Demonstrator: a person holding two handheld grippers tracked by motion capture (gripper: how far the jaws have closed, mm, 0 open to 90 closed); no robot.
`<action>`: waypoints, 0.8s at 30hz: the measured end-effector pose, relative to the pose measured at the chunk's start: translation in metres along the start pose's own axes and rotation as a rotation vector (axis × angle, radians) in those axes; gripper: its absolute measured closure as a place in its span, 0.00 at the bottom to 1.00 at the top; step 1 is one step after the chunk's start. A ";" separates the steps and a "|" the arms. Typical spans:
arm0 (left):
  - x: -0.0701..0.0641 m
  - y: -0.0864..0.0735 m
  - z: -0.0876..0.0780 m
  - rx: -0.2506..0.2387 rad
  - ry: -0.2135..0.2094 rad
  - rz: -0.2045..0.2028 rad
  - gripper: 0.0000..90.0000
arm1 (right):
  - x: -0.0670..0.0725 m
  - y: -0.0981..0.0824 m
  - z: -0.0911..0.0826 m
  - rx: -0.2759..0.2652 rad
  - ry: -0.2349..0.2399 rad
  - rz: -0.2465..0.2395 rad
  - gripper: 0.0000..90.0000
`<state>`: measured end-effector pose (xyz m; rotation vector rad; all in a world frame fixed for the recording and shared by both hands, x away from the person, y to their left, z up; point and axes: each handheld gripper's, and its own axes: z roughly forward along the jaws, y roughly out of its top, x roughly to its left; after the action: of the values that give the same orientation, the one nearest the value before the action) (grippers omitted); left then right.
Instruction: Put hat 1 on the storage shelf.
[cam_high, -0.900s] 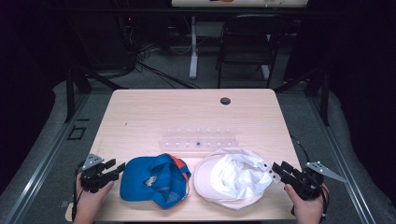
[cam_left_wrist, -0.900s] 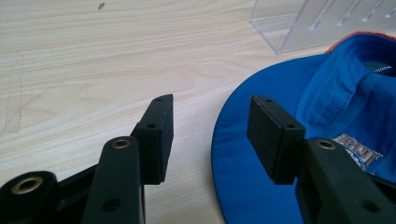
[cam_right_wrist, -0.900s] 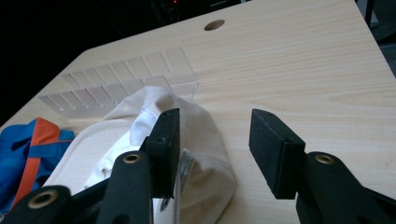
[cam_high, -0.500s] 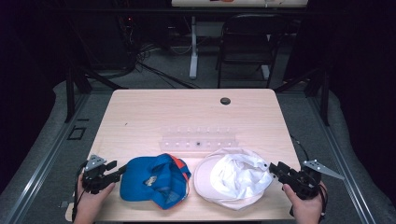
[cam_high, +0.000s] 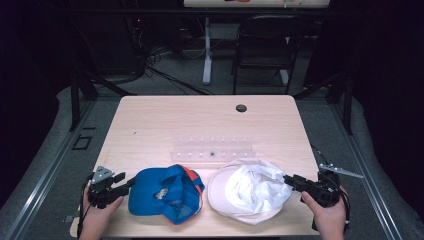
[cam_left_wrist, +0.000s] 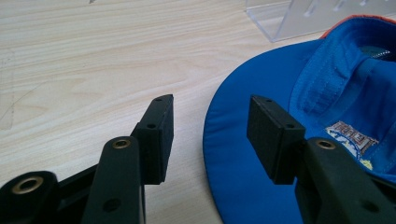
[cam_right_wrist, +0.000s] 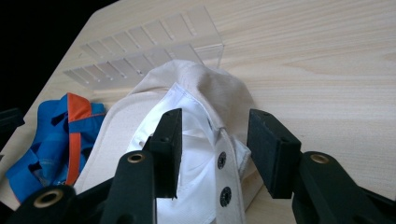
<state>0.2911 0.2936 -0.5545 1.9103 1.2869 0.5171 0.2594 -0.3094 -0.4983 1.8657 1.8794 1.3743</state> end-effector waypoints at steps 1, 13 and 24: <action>0.000 0.001 0.000 0.007 -0.006 0.002 0.57 | 0.001 0.003 0.000 0.028 -0.004 -0.006 0.62; -0.001 0.000 0.002 -0.003 -0.003 -0.001 0.57 | 0.006 0.025 0.003 0.202 -0.028 0.012 0.61; -0.001 0.000 0.002 0.000 -0.008 0.001 0.57 | 0.006 0.036 0.007 0.313 -0.048 0.061 0.62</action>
<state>0.2920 0.2917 -0.5556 1.9114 1.2807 0.5097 0.2886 -0.3078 -0.4751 2.0899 2.1309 1.0900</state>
